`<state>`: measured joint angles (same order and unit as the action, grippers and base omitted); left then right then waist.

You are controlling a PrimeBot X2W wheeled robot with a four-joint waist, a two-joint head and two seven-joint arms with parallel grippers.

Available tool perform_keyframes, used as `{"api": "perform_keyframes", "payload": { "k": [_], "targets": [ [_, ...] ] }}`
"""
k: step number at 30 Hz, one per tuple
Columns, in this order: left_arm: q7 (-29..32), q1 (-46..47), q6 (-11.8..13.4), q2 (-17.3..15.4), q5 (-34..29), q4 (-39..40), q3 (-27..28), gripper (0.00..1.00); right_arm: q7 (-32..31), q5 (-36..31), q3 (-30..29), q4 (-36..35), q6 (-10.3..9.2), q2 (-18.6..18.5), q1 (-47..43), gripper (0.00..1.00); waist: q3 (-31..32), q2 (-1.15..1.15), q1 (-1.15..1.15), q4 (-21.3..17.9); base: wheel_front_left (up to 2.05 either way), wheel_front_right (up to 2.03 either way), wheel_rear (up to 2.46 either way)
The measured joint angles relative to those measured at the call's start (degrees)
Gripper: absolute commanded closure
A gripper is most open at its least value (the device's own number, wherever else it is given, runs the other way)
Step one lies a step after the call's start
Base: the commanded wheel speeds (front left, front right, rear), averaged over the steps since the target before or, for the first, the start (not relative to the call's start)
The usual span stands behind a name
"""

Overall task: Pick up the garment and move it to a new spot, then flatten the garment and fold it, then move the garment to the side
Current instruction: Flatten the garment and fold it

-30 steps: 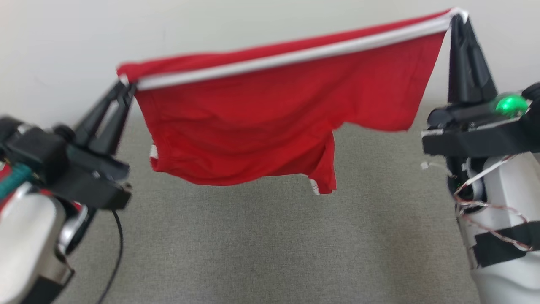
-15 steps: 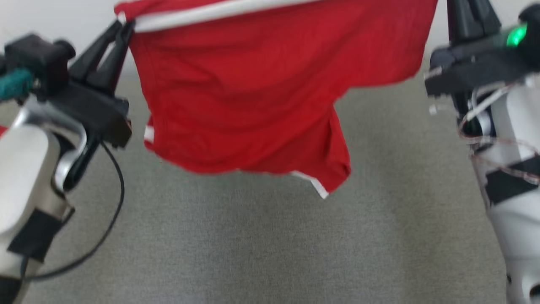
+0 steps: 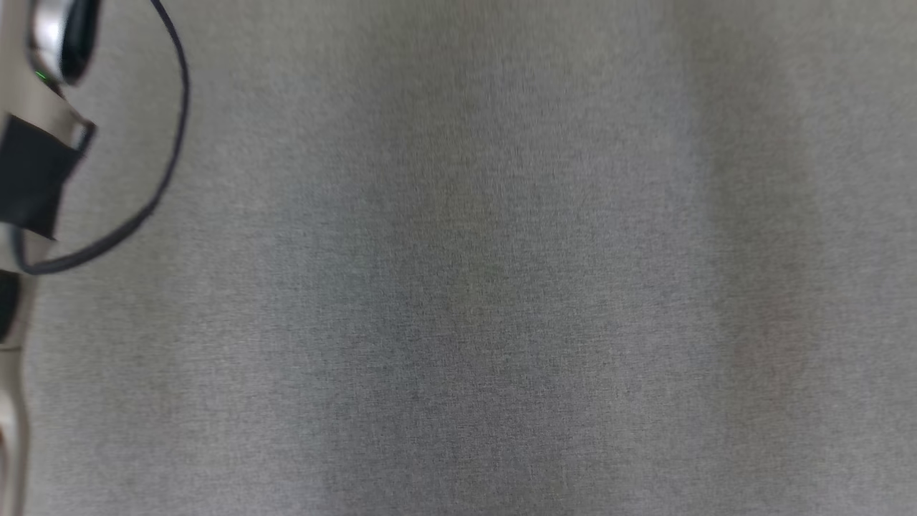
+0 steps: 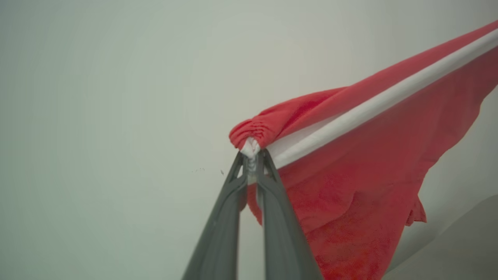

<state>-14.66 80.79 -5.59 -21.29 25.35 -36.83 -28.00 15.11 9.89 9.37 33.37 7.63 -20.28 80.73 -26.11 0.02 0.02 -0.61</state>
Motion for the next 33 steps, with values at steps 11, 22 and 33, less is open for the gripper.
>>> {"api": "perform_keyframes", "payload": {
  "k": [11,22,33],
  "targets": [
    [-0.4,-29.94,-0.74,7.27,-0.69,2.75,7.91,1.0,-0.02,5.24,-3.36,-7.89,0.03,1.29,-33.2,1.0,-1.56,-0.01,-0.02,-0.52,0.0,0.0,0.0],
    [-0.38,-56.36,-1.88,16.0,-2.55,4.56,21.89,1.0,-0.07,6.22,-6.65,-10.16,0.31,7.87,-59.02,1.0,6.38,-0.02,-0.04,-0.85,0.0,0.0,0.0],
    [-0.37,-70.13,-2.42,17.97,-3.49,4.61,22.74,1.0,-0.15,4.01,-8.92,-9.58,0.34,11.83,-72.65,1.0,16.51,-0.02,-0.05,-2.08,0.0,0.0,0.0]
  ]
}}
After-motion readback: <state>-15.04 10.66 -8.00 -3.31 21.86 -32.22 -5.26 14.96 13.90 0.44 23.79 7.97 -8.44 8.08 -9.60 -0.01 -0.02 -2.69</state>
